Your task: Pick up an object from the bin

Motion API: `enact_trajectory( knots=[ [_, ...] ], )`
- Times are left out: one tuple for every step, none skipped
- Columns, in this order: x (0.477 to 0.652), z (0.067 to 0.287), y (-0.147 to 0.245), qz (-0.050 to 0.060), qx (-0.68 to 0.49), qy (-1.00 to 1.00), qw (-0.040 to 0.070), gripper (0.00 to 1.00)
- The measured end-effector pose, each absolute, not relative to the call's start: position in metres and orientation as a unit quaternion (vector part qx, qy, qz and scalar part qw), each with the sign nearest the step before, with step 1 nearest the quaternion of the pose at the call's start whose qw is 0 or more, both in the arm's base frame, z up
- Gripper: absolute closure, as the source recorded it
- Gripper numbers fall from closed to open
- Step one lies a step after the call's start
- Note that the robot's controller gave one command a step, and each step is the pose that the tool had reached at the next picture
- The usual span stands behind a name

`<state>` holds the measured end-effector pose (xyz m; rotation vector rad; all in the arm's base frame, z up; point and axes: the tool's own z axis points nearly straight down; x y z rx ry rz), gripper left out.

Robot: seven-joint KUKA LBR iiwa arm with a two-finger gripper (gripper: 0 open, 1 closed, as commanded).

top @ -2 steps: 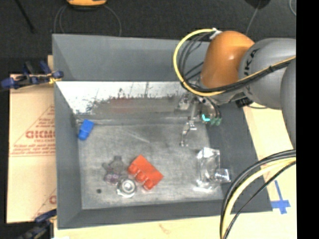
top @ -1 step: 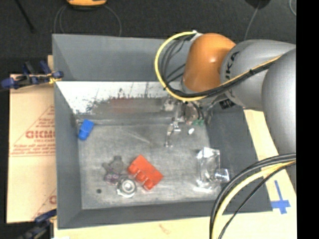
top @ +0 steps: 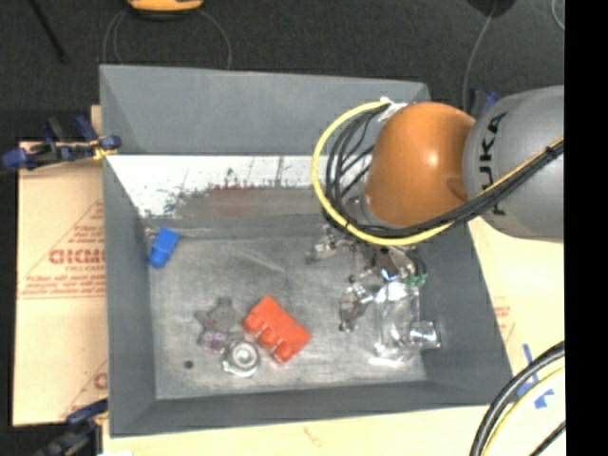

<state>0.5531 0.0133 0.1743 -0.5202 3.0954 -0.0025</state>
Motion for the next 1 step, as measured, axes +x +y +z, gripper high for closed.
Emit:
enact_trajectory(
  knots=[
    [0.5476,0.0794,0.0689,0.002,-0.192,0.981,-0.001,0.00]
  ],
)
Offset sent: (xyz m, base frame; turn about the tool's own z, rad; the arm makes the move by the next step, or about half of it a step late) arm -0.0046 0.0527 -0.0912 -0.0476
